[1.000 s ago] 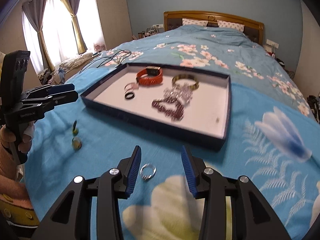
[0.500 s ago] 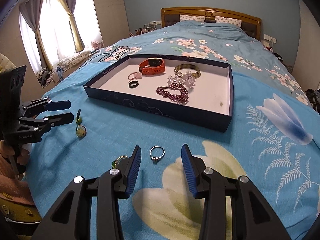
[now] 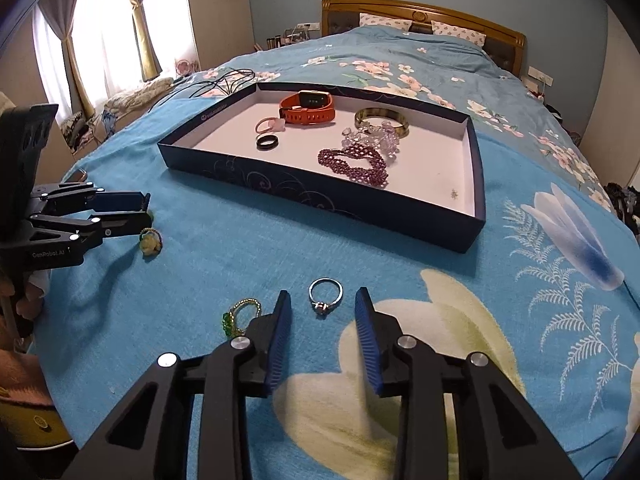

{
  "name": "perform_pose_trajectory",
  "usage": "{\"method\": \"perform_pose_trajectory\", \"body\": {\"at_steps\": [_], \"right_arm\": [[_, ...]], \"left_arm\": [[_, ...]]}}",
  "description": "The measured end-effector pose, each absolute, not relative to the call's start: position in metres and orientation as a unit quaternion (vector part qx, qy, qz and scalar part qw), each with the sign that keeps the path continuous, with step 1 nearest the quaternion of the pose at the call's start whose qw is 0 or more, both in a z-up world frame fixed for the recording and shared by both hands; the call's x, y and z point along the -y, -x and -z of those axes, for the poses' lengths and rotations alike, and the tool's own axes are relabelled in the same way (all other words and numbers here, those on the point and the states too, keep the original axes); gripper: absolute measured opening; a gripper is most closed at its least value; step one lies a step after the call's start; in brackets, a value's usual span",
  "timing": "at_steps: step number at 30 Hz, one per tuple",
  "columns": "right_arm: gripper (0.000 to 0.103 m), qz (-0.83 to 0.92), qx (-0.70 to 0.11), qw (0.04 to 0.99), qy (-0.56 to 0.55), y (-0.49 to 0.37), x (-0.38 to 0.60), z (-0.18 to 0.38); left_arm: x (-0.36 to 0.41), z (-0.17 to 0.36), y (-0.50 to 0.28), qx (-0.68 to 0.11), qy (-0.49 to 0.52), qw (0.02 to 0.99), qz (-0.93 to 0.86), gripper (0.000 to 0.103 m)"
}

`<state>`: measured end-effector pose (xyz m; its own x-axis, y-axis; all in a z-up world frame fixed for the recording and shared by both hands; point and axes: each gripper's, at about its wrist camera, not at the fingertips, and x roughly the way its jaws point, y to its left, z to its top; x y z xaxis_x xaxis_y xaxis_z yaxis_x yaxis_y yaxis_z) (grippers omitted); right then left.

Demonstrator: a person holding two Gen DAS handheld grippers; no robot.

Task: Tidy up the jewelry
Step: 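Reach the right tool to the silver stone ring and grasp it, then grasp the black cord ring with green bead using the left tool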

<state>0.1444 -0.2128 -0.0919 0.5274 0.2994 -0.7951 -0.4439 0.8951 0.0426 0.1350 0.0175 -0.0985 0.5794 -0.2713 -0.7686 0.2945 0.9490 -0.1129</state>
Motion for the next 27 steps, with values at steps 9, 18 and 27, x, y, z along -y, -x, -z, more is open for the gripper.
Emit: {"method": "perform_pose_trajectory", "body": {"at_steps": [9, 18, 27], "right_arm": [[0.012, -0.216, -0.439, 0.869, 0.073, -0.145, 0.215, 0.092], [0.003, -0.218, -0.436, 0.87, 0.066, -0.144, 0.215, 0.09], [0.003, -0.225, -0.418, 0.879, 0.049, -0.141, 0.22, 0.081]], "left_arm": [[-0.014, 0.099, -0.134, -0.431, -0.019, 0.887, 0.164, 0.02], [-0.015, 0.097, -0.133, -0.425, -0.013, 0.891, 0.16, 0.016], [-0.016, 0.085, -0.131, -0.405, -0.008, 0.901, 0.157, 0.016]]}}
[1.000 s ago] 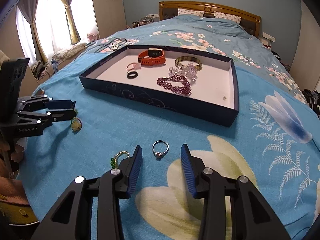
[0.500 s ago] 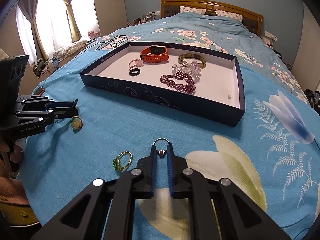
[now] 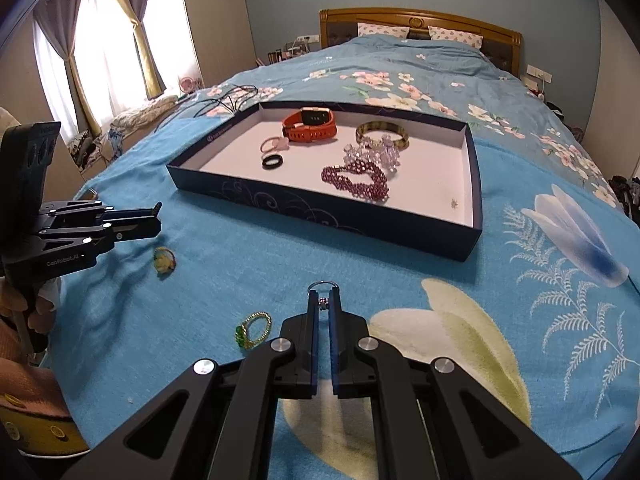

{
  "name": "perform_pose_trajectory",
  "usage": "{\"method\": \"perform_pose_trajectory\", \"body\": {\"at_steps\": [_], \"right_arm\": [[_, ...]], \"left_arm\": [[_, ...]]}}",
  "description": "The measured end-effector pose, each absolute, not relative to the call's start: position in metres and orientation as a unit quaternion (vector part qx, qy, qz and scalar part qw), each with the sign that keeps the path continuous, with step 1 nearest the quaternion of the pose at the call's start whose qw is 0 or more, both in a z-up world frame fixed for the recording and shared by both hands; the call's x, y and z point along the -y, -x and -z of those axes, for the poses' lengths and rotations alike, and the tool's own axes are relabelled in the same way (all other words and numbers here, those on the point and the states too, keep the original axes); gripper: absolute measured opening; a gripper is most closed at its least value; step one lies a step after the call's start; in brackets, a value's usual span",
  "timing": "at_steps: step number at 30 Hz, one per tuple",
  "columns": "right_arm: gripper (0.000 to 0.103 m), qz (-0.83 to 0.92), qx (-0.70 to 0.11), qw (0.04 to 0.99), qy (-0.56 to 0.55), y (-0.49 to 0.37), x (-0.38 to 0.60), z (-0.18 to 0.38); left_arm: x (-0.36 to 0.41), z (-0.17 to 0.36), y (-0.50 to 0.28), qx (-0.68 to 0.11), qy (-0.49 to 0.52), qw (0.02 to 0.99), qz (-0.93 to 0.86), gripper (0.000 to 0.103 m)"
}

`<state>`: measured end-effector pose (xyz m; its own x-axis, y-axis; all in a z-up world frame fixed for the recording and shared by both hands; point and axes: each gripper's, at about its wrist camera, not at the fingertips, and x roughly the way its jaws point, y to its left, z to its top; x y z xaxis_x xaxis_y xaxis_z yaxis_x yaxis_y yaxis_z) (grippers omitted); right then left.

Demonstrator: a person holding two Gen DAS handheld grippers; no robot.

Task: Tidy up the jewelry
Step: 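Grasp the black cord ring with green bead using the left tool, then carry the silver ring and cord ring over the tray with both tools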

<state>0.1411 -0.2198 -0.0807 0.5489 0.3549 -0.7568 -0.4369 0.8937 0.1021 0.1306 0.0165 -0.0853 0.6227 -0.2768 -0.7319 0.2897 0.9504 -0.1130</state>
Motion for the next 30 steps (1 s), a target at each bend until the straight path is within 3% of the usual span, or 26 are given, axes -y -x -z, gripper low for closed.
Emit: {"method": "perform_pose_trajectory", "body": {"at_steps": [30], "right_arm": [[0.003, -0.241, -0.353, 0.904, 0.001, -0.154, 0.229, 0.043]], "left_arm": [[0.003, 0.041, -0.143, -0.348, -0.01, 0.922, 0.169, 0.016]]}}
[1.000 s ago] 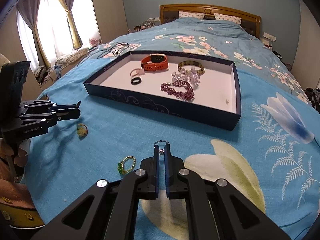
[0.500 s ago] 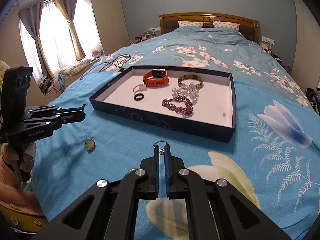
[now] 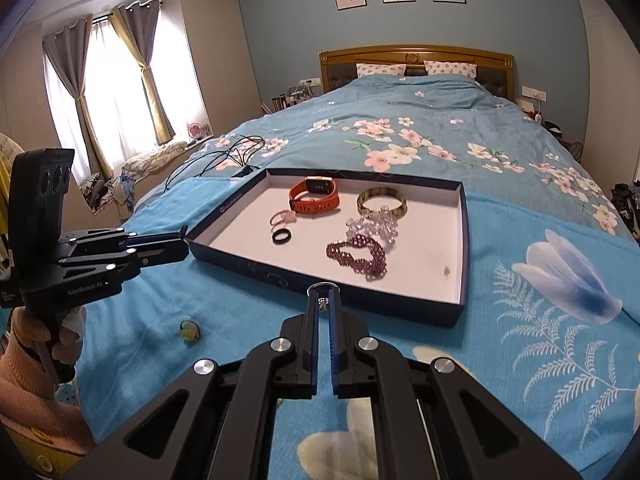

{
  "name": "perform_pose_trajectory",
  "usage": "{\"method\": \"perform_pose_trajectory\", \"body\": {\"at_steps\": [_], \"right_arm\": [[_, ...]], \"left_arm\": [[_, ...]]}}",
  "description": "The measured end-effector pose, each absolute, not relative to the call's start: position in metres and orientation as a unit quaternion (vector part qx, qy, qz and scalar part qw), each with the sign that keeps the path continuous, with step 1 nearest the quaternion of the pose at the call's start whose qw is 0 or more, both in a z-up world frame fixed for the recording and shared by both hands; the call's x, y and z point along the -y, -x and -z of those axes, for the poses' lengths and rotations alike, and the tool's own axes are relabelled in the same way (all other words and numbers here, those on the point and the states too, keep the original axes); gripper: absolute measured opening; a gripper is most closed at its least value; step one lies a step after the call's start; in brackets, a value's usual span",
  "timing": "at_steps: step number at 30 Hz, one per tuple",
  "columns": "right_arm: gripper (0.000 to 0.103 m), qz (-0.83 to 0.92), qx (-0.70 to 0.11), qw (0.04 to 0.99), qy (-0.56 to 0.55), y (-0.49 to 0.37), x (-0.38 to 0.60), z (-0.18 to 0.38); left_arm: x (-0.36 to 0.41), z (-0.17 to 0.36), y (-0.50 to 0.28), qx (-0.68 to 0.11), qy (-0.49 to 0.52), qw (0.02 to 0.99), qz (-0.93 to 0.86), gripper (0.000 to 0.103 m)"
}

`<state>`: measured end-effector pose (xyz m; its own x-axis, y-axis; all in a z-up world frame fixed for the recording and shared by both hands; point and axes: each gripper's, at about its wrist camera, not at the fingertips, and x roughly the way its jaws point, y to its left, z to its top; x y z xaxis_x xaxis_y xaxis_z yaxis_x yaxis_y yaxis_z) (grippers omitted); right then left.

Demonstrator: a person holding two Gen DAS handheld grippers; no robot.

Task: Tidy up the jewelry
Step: 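Carry the silver ring and cord ring over the tray with both tools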

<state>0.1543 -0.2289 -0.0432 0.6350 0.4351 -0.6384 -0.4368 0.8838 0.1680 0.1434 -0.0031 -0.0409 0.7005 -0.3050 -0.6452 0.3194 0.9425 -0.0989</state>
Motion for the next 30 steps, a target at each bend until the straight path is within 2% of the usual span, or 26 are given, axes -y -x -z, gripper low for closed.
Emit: {"method": "perform_pose_trajectory", "body": {"at_steps": [30], "right_arm": [[0.003, -0.249, -0.338, 0.908, -0.003, -0.185, 0.22, 0.035]], "left_arm": [[0.01, 0.034, -0.167, -0.344, -0.01, 0.924, 0.165, 0.016]]}}
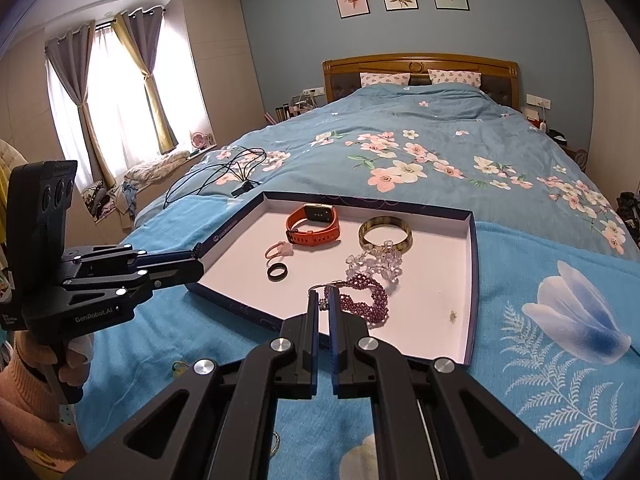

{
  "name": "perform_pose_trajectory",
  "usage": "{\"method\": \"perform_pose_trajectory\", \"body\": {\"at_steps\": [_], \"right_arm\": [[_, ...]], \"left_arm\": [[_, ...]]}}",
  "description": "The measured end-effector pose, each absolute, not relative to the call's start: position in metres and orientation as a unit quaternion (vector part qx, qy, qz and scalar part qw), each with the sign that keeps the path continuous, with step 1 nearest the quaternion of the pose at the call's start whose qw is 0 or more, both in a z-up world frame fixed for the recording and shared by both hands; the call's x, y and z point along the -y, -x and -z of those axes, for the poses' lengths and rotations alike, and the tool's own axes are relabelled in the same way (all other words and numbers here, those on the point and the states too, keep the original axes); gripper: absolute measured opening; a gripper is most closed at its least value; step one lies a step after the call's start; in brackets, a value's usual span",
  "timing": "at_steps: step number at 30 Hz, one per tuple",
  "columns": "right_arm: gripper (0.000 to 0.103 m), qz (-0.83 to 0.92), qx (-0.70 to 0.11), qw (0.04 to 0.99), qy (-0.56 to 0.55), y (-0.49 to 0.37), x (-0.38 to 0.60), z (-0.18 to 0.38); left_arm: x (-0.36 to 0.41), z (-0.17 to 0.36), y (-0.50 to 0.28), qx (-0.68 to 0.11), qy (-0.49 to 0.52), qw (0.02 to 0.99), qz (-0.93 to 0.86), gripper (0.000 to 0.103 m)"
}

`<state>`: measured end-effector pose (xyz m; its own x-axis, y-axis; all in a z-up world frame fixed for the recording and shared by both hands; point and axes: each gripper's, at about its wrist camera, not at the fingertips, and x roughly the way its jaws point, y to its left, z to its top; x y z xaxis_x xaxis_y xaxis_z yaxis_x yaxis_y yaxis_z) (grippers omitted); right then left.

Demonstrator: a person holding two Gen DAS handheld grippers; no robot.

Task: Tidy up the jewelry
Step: 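Carry the silver ring and cord ring over the tray with both tools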

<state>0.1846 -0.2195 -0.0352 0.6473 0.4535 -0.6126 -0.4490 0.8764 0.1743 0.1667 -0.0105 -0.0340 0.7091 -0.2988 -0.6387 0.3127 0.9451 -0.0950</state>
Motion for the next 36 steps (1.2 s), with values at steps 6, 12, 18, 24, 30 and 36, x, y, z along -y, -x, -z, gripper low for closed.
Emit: {"method": "perform_pose_trajectory", "body": {"at_steps": [6, 12, 18, 24, 30, 36], "right_arm": [[0.003, -0.249, -0.336, 0.908, -0.001, -0.189, 0.217, 0.035], [0.003, -0.248, -0.336, 0.909, -0.001, -0.19, 0.216, 0.034], [0.003, -0.249, -0.334, 0.909, 0.001, -0.192, 0.214, 0.033], [0.003, -0.248, -0.334, 0.909, 0.001, -0.193, 0.214, 0.032], [0.003, -0.247, -0.335, 0.909, 0.004, -0.197, 0.212, 0.032], [0.003, -0.247, -0.338, 0.908, 0.005, -0.205, 0.208, 0.034]], "left_arm": [[0.012, 0.033, -0.17, -0.343, -0.009, 0.925, 0.165, 0.016], [0.012, 0.034, -0.171, -0.344, -0.01, 0.924, 0.165, 0.016], [0.012, 0.034, -0.172, -0.344, -0.009, 0.924, 0.164, 0.016], [0.014, 0.033, -0.177, -0.344, -0.01, 0.925, 0.163, 0.016], [0.015, 0.034, -0.18, -0.345, -0.01, 0.925, 0.162, 0.016], [0.015, 0.038, -0.192, -0.351, -0.011, 0.922, 0.161, 0.016]]}}
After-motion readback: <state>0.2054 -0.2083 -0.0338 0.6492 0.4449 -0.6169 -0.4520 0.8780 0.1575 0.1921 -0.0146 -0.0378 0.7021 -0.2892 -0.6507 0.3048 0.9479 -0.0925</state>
